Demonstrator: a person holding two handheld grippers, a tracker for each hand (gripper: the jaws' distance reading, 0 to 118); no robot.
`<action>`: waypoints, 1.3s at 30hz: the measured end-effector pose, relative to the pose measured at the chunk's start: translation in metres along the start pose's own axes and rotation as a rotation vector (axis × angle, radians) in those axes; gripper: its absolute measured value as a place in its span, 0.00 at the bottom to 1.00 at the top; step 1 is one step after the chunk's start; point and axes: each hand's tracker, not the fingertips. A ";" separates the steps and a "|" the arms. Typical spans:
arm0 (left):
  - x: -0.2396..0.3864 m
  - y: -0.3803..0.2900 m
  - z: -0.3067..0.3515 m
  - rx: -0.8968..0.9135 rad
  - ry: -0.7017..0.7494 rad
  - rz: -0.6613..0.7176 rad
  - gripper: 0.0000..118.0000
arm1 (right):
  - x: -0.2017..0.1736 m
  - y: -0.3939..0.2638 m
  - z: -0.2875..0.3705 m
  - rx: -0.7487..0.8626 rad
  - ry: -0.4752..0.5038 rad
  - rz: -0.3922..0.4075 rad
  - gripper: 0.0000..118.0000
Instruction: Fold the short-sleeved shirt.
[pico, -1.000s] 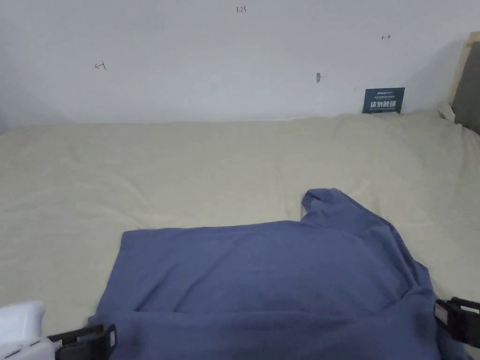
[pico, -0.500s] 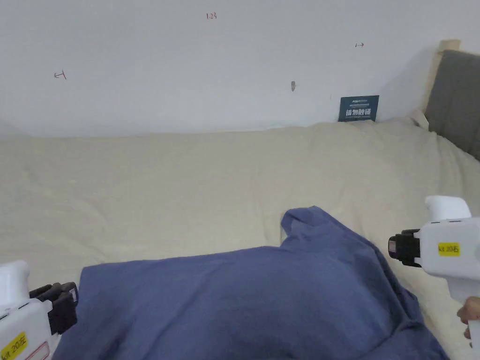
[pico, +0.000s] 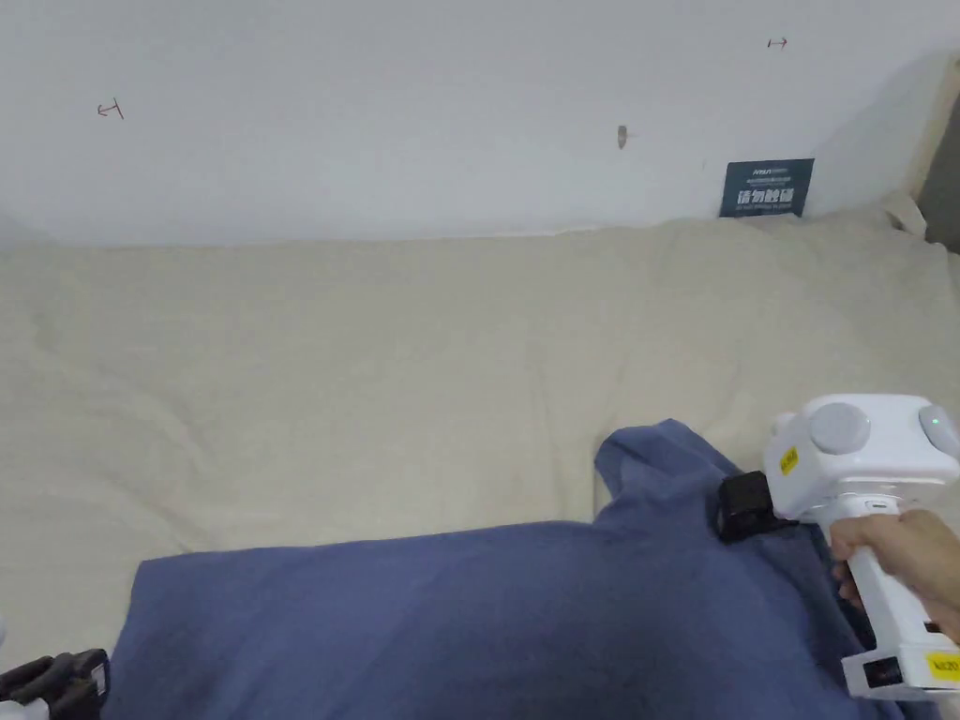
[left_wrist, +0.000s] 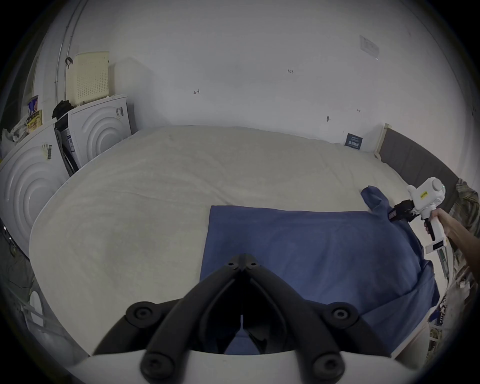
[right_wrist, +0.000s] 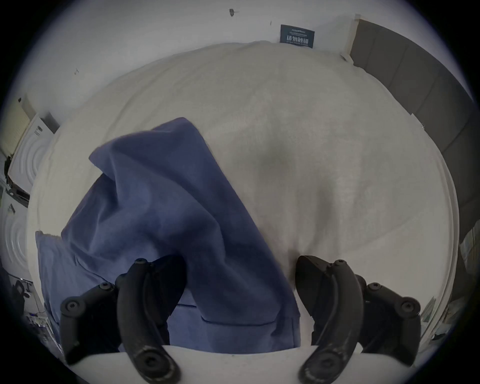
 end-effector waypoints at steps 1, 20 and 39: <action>-0.001 0.001 -0.003 -0.006 0.003 -0.003 0.00 | -0.001 -0.003 0.007 0.001 0.007 0.024 0.70; -0.006 0.096 -0.146 -0.258 0.021 -0.005 0.91 | 0.029 0.017 -0.014 0.075 0.029 0.074 0.01; 0.012 0.095 -0.164 -0.325 0.013 -0.111 0.02 | 0.009 0.012 0.043 0.186 0.022 0.167 0.01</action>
